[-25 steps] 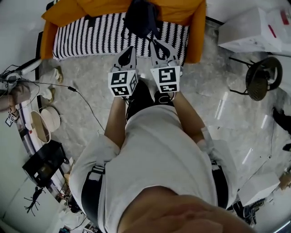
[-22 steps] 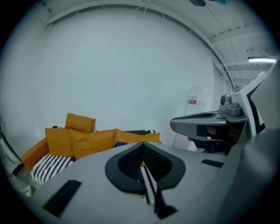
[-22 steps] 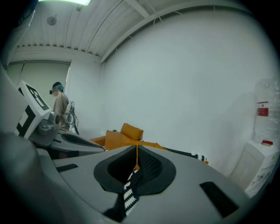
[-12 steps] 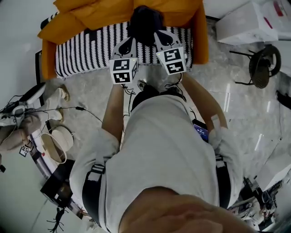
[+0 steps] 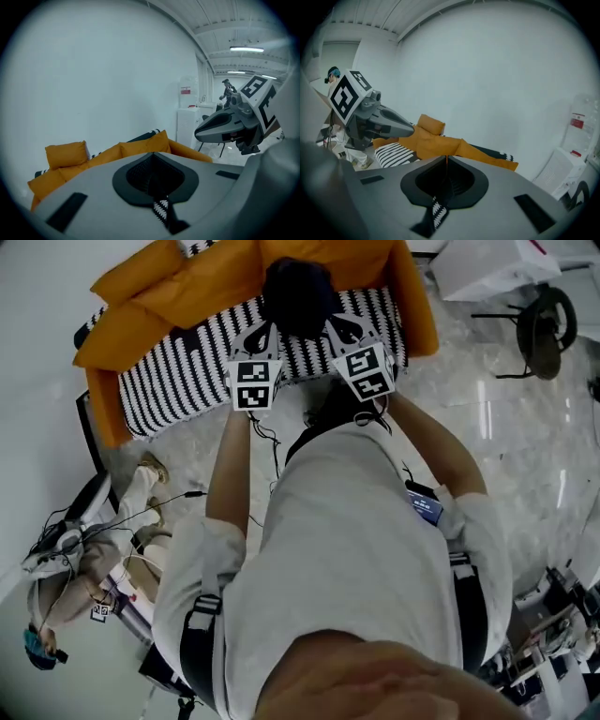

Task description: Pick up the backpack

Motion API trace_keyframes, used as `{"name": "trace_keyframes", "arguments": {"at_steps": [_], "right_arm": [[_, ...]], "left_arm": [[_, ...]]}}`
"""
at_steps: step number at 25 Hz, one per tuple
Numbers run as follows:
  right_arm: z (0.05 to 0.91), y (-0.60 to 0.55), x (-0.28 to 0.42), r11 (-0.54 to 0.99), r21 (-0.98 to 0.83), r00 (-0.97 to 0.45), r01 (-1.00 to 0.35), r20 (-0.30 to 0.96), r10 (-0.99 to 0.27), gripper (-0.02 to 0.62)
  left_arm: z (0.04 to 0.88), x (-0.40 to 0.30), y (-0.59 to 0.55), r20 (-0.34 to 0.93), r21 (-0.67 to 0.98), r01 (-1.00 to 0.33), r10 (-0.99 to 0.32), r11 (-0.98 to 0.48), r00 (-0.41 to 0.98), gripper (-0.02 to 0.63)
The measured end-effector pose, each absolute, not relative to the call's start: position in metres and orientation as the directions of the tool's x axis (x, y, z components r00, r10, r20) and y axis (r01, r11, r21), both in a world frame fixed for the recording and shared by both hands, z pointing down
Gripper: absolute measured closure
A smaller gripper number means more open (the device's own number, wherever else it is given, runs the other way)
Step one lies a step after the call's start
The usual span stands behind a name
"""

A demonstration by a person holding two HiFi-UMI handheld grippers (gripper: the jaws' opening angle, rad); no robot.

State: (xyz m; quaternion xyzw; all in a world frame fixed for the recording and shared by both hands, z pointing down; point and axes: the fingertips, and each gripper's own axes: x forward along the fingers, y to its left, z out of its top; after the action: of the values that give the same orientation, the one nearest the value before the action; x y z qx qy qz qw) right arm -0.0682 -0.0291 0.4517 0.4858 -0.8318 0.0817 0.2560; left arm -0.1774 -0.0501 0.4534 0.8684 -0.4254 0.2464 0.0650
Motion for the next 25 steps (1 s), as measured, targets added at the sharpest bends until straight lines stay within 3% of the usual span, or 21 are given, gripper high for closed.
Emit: {"name": "trace_keyframes", "arguments": {"at_steps": [9, 25], "right_arm": [[0.493, -0.078, -0.064, 0.532, 0.095, -0.392, -0.841, 0.571, -0.721, 0.555], [0.579, -0.188, -0.039, 0.508, -0.045, -0.419, -0.86, 0.63, -0.654, 0.555]], "left_arm": [[0.486, -0.153, -0.107, 0.54, -0.097, -0.703, -0.631, -0.704, 0.557, 0.594], [0.564, -0.123, -0.236, 0.73, -0.093, -0.641, -0.49, -0.762, 0.477, 0.594]]}}
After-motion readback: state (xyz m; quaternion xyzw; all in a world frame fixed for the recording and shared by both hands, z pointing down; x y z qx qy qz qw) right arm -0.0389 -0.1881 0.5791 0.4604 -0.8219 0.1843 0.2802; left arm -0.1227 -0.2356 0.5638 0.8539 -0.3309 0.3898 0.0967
